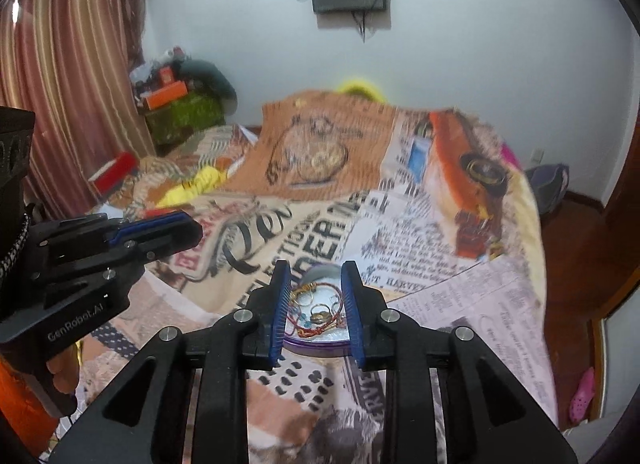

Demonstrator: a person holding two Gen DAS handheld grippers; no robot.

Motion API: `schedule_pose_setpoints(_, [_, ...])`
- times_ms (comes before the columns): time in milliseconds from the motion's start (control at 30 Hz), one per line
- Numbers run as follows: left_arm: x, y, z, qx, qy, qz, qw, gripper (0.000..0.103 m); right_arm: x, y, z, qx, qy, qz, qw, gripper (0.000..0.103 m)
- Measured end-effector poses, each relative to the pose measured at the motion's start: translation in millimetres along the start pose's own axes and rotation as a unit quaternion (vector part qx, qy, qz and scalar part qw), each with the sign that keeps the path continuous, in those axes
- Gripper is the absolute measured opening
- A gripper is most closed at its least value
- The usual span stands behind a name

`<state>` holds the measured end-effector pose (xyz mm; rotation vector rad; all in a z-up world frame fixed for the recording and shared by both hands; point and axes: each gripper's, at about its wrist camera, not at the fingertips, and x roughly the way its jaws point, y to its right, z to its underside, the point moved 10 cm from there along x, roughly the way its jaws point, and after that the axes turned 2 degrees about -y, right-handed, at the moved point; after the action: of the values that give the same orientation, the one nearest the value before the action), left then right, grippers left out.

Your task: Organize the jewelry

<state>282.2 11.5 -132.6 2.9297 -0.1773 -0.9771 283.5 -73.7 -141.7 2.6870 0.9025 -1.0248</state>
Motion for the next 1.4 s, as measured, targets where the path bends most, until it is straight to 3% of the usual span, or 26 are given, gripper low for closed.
schedule_pose_setpoints(133, [-49,11,-19,0.002,0.049,0.0,0.9988,0.012,-44,-11,-15,-0.012,0.05,0.014,0.999,0.023])
schedule_pose_setpoints(400, [-155,28,-47,0.007,0.173,-0.017,0.9848,0.035,-161,-42,-39,-0.029,0.193,0.043,0.98,0.024])
schedule_pose_setpoints(467, [-179,31,-48,0.006,0.2,-0.021,0.9796,0.037,-184,-50,-40,-0.03,0.225,0.052,0.973,0.028])
schedule_pose_setpoints(533, [-197,32,-48,0.005,0.218,-0.022,0.9756,0.043,-203,-57,-38,-0.03,0.253,0.064,0.965,0.045])
schedule_pose_setpoints(600, [-211,33,-46,0.002,0.235,-0.028,0.9716,0.047,-218,-62,-35,-0.03,0.28,0.081,0.956,0.05])
schedule_pose_setpoints(667, [-225,33,-42,0.0,0.253,-0.038,0.9668,0.052,-227,-66,-33,-0.028,0.295,0.097,0.95,0.053])
schedule_pose_setpoints(767, [-238,31,-36,-0.007,0.269,-0.052,0.9616,0.071,-229,-66,-30,-0.013,0.302,0.109,0.947,0.076])
schedule_pose_setpoints(800, [-241,31,-34,-0.008,0.275,-0.054,0.96,0.073,-229,-65,-29,-0.008,0.305,0.112,0.946,0.085])
schedule_pose_setpoints(900, [-246,32,-27,-0.003,0.278,-0.063,0.9586,0.087,-230,-64,-26,0.002,0.314,0.131,0.94,0.101])
schedule_pose_setpoints(967, [-248,31,-23,-0.004,0.284,-0.073,0.956,0.093,-231,-65,-26,0.005,0.318,0.142,0.937,0.103])
schedule_pose_setpoints(1400, [-251,41,-13,0.001,0.275,-0.074,0.9585,0.094,-240,-58,-8,0.011,0.305,0.131,0.943,0.103])
